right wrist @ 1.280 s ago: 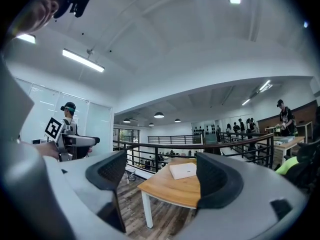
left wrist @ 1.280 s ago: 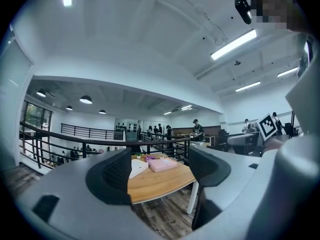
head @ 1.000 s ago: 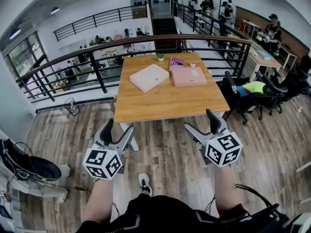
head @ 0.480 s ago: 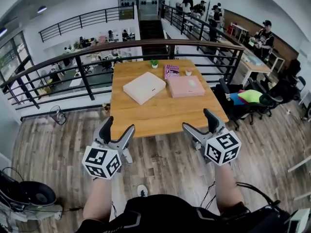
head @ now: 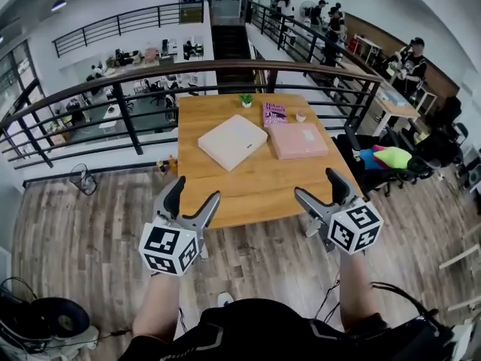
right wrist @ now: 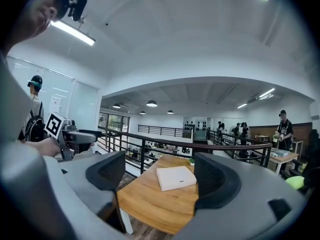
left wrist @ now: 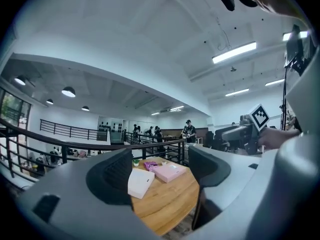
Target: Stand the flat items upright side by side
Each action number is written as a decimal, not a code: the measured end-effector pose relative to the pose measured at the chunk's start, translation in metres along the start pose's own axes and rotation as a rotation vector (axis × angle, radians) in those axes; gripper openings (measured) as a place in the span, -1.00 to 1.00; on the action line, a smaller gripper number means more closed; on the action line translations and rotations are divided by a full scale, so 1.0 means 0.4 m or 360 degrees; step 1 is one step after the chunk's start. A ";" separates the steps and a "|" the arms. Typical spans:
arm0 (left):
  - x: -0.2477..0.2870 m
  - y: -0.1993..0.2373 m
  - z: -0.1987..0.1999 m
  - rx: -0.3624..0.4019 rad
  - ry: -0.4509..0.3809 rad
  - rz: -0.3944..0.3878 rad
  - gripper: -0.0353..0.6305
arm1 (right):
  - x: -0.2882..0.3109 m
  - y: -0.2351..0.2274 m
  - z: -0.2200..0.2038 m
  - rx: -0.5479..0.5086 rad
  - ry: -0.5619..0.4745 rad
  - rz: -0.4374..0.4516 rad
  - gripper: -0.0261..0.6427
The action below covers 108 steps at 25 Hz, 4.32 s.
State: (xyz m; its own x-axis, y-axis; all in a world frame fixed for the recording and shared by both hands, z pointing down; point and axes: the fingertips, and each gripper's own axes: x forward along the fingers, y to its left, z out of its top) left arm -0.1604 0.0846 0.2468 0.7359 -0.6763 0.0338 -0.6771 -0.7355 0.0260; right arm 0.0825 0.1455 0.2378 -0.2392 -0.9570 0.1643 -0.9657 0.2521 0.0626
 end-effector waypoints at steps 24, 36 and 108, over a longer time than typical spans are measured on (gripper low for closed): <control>0.218 0.228 -0.050 -0.0025 0.0121 0.0260 0.17 | 0.403 -0.180 0.000 0.0033 -0.0047 0.0230 0.35; 0.550 0.232 -0.047 -0.0007 0.0169 0.0389 0.17 | 0.639 -0.467 -0.005 -0.0077 -0.0067 0.0467 0.35; 0.943 0.361 -1.026 -0.0225 0.1440 0.0519 0.17 | 1.364 -0.677 -0.998 -0.1190 0.1316 0.1040 0.04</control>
State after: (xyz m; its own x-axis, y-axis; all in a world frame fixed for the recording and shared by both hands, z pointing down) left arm 0.0163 -0.2593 0.6731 0.2684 -0.5142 0.8146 -0.8848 -0.4660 -0.0026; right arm 0.2540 -0.3876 0.7034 -0.2506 -0.3217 0.9131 -0.3391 0.9126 0.2285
